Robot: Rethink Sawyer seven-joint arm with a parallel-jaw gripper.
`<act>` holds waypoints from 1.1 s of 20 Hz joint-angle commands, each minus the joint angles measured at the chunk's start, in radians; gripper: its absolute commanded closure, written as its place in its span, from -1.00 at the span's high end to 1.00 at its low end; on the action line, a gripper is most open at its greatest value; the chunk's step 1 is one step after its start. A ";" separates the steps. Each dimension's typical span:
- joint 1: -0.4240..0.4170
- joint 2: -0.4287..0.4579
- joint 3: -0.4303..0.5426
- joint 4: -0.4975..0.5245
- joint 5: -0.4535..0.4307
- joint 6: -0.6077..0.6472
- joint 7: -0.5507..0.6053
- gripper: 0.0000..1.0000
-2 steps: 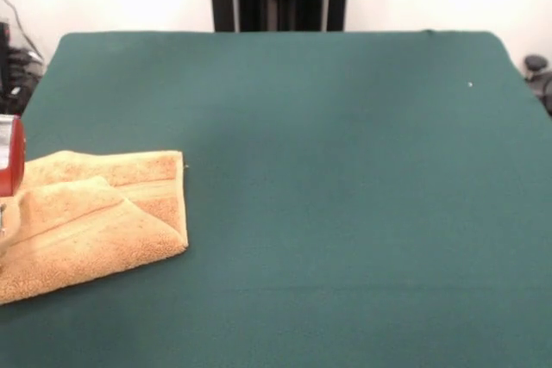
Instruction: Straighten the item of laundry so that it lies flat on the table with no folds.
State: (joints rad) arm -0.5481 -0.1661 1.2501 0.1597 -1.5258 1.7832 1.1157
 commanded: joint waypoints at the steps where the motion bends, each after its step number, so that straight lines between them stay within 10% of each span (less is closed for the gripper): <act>1: 0.041 -0.003 0.081 0.077 -0.055 -0.088 -0.141 -1.00; 9: 0.049 -0.014 0.102 0.065 -0.118 -0.136 -0.148 -1.00; 22: 0.073 -0.022 0.396 0.030 -0.673 0.040 -0.223 -1.00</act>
State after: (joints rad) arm -0.5380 -0.1778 1.4269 0.1587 -1.9230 1.7194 1.1156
